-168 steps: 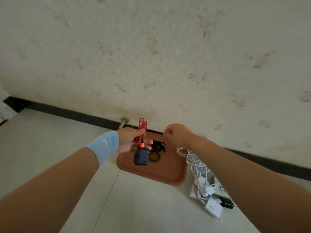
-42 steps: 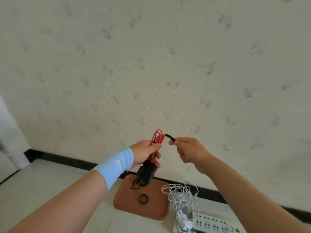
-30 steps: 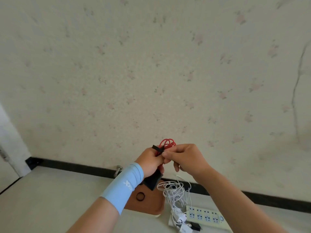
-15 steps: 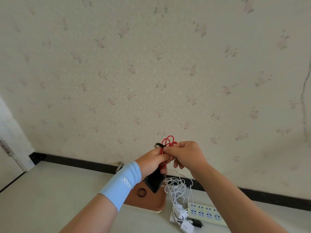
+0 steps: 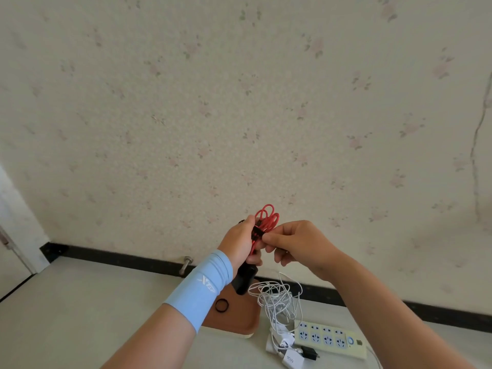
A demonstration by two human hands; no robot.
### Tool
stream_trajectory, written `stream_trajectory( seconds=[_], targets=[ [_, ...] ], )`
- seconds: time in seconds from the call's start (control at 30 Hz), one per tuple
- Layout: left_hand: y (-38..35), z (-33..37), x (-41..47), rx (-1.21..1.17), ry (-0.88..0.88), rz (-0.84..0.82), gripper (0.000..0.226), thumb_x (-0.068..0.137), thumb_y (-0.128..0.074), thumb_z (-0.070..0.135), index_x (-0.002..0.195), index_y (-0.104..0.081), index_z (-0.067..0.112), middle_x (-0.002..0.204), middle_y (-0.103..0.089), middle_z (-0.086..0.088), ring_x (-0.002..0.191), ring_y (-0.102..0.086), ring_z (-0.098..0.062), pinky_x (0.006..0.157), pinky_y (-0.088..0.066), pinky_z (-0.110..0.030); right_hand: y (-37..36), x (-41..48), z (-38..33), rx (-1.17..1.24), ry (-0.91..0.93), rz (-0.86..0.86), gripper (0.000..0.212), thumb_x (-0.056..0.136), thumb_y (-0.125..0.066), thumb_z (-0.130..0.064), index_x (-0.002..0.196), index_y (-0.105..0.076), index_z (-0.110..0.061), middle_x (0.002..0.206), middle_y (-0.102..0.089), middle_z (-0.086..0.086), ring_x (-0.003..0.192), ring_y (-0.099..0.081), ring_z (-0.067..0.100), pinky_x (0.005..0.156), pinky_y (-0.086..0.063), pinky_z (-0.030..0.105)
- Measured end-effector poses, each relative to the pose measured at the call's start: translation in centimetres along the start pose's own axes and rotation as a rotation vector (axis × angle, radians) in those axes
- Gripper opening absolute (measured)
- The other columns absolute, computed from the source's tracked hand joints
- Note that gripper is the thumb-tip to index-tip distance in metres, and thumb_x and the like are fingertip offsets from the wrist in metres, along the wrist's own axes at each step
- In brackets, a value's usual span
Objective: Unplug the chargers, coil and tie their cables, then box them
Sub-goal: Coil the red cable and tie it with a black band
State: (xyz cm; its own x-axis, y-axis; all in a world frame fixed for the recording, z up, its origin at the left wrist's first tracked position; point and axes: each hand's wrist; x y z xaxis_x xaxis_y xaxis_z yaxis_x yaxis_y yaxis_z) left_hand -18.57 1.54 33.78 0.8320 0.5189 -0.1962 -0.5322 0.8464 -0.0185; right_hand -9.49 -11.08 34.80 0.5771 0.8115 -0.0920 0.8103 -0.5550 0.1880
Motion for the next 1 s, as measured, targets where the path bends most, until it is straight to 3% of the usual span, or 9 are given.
stream_trajectory(
  seconds=[0.2, 0.3, 0.4, 0.53, 0.67, 0.73, 0.83, 0.93, 1.0],
  targets=[
    [0.6, -0.1, -0.3, 0.111, -0.054, -0.187, 0.034, 0.104, -0.028, 0.032, 0.090, -0.050, 0.010, 0.055, -0.042, 0.000, 0.038, -0.026, -0.015, 0.058, -0.043, -0.033, 1.6, 0.1, 0.3, -0.181, 0.017, -0.026, 0.008, 0.090, -0.073, -0.011, 0.087, -0.076, -0.005, 0.076, -0.075, 0.003, 0.064, -0.066, 0.012, 0.066, -0.059, 0.030],
    [1.4, -0.3, -0.6, 0.094, -0.058, -0.310, 0.032, 0.106, -0.031, 0.035, 0.097, -0.049, 0.010, 0.059, -0.047, -0.001, 0.038, -0.027, -0.015, 0.059, -0.047, -0.031, 2.1, 0.3, 0.7, -0.324, 0.090, -0.027, 0.002, 0.085, -0.079, -0.012, 0.085, -0.079, -0.010, 0.072, -0.073, -0.006, 0.065, -0.062, 0.001, 0.070, -0.052, 0.020],
    [2.1, -0.8, -0.6, 0.097, -0.067, -0.355, 0.029, 0.105, -0.038, 0.037, 0.098, -0.048, 0.010, 0.064, -0.052, -0.004, 0.040, -0.030, -0.016, 0.064, -0.044, -0.034, 2.2, 0.4, 1.2, -0.416, 0.147, -0.063, 0.014, 0.085, -0.079, -0.012, 0.093, -0.081, -0.023, 0.082, -0.077, -0.015, 0.076, -0.065, -0.008, 0.076, -0.046, 0.006],
    [2.7, -1.3, -0.5, 0.091, -0.081, -0.386, 0.032, 0.101, -0.046, 0.037, 0.097, -0.052, 0.006, 0.070, -0.059, -0.009, 0.041, -0.040, -0.017, 0.065, -0.043, -0.035, 2.4, 0.9, 2.0, -0.488, 0.169, -0.037, 0.008, 0.086, -0.079, -0.017, 0.093, -0.082, -0.019, 0.086, -0.078, -0.006, 0.081, -0.066, 0.004, 0.085, -0.053, 0.023],
    [2.9, -1.5, -0.6, 0.193, -0.124, -0.389, 0.032, 0.094, -0.053, 0.039, 0.092, -0.060, 0.008, 0.076, -0.068, -0.012, 0.042, -0.048, -0.019, 0.057, -0.044, -0.030, 2.8, 1.1, 2.1, -0.602, 0.259, -0.010, 0.004, 0.084, -0.080, -0.022, 0.085, -0.079, -0.025, 0.088, -0.063, -0.011, 0.075, -0.057, 0.004, 0.072, -0.047, 0.019],
    [3.0, -1.5, -0.6, 0.286, -0.166, -0.384, 0.028, 0.098, -0.053, 0.035, 0.092, -0.061, 0.009, 0.078, -0.070, -0.013, 0.043, -0.051, -0.021, 0.053, -0.045, -0.027, 2.8, 1.2, 1.9, -0.661, 0.209, -0.017, 0.009, 0.086, -0.078, -0.023, 0.082, -0.079, -0.031, 0.077, -0.062, -0.013, 0.064, -0.052, 0.002, 0.064, -0.041, 0.017],
    [3.1, -1.5, -0.6, 0.446, -0.204, -0.397, 0.025, 0.102, -0.051, 0.030, 0.084, -0.060, 0.015, 0.074, -0.071, -0.009, 0.043, -0.051, -0.022, 0.051, -0.046, -0.026, 2.8, 0.9, 1.6, -0.631, 0.073, -0.130, 0.014, 0.091, -0.072, -0.020, 0.086, -0.081, -0.029, 0.065, -0.071, -0.012, 0.058, -0.061, 0.005, 0.058, -0.048, 0.013],
    [2.8, -2.0, -0.8, 0.585, -0.216, -0.375, 0.030, 0.100, -0.054, 0.030, 0.071, -0.061, 0.029, 0.059, -0.064, 0.002, 0.044, -0.051, -0.022, 0.048, -0.043, -0.026, 2.7, 0.7, 1.2, -0.449, 0.004, -0.204, 0.021, 0.096, -0.063, -0.011, 0.100, -0.081, -0.022, 0.090, -0.079, -0.001, 0.085, -0.074, 0.012, 0.081, -0.058, 0.020],
    [2.6, -2.2, -0.8, 0.624, -0.210, -0.339, 0.037, 0.100, -0.054, 0.031, 0.064, -0.062, 0.036, 0.052, -0.058, 0.006, 0.045, -0.051, -0.023, 0.049, -0.043, -0.027, 2.4, 0.5, 1.0, -0.272, -0.079, -0.235, 0.024, 0.098, -0.057, -0.011, 0.106, -0.079, -0.014, 0.098, -0.079, 0.007, 0.093, -0.075, 0.019, 0.082, -0.058, 0.023]
  ],
)
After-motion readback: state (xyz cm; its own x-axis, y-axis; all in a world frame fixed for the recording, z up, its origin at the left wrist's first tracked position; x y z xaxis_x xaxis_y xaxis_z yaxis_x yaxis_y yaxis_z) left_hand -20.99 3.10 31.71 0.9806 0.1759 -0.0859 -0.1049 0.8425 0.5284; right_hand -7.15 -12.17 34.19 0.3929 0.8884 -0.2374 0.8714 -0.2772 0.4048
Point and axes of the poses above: each hand's wrist, its own x-axis towards the middle knuckle, its own y-axis out of the back of the hand, z = x × y
